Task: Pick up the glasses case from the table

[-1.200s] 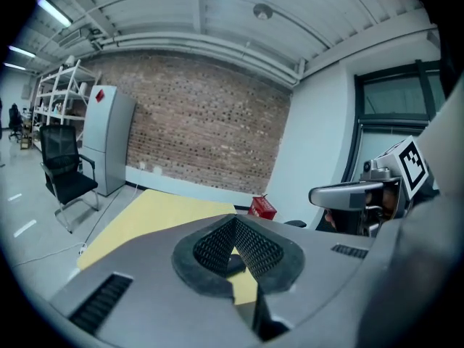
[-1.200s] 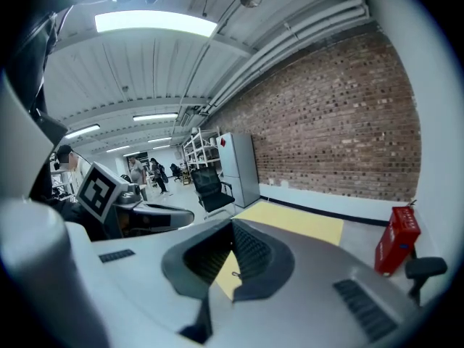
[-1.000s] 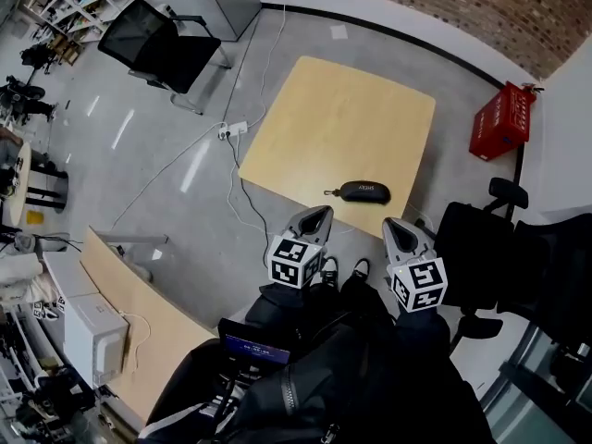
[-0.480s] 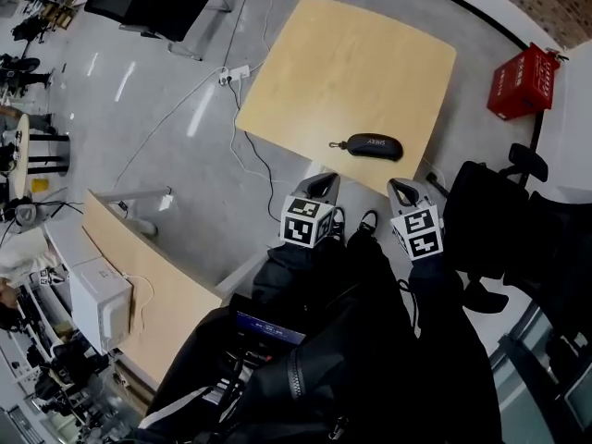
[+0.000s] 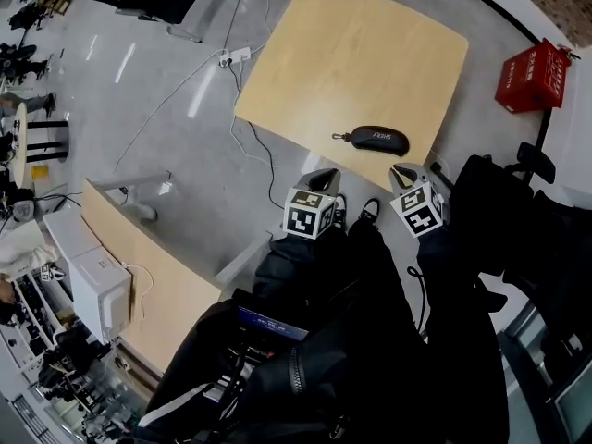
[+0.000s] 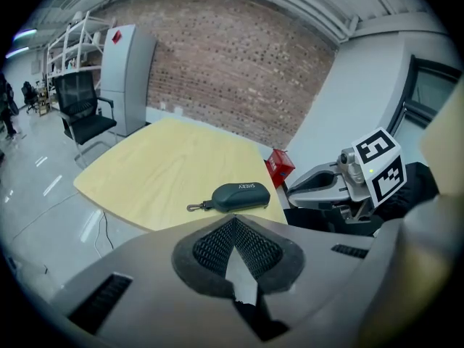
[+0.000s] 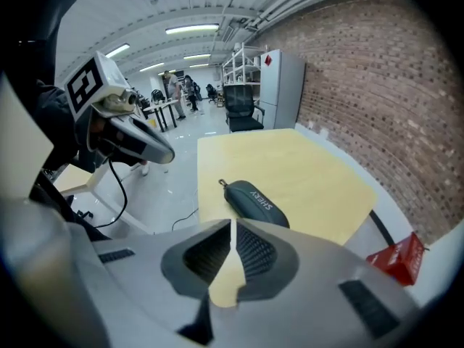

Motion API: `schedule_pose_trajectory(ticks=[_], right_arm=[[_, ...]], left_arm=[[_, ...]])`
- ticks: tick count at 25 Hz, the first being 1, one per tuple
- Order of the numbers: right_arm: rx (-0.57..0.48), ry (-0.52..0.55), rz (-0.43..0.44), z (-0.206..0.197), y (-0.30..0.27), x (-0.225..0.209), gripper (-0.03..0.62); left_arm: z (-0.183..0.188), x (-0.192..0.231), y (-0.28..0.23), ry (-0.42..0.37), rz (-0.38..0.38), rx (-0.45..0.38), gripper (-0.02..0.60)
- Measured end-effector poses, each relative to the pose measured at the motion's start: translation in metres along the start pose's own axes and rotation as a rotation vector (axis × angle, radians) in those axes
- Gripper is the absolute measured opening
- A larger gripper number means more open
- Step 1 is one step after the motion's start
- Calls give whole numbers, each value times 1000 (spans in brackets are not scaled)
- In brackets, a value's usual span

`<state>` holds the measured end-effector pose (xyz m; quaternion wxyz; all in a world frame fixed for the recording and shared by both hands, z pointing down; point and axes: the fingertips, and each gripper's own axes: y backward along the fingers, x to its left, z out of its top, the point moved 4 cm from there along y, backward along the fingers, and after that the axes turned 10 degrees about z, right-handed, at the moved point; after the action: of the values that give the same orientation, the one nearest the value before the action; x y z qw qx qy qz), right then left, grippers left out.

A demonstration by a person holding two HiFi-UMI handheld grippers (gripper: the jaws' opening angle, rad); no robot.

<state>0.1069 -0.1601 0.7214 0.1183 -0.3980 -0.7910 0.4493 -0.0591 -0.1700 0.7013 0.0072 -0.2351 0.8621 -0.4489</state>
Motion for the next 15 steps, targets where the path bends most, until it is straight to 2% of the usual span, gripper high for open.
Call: schedule_pose_trajectory(ticks=[4,12,15], right_arm=[[42,40,23,2,-12,-14,12],[120,120,59,8,-34,-34,89],[151,175,69,11,-42,-43,146]], left_arm=[[0,4,-9,1,3,15,-2],[3,11,-24,25,1,47,-2],[2,13,-28,30,3,57,-2]])
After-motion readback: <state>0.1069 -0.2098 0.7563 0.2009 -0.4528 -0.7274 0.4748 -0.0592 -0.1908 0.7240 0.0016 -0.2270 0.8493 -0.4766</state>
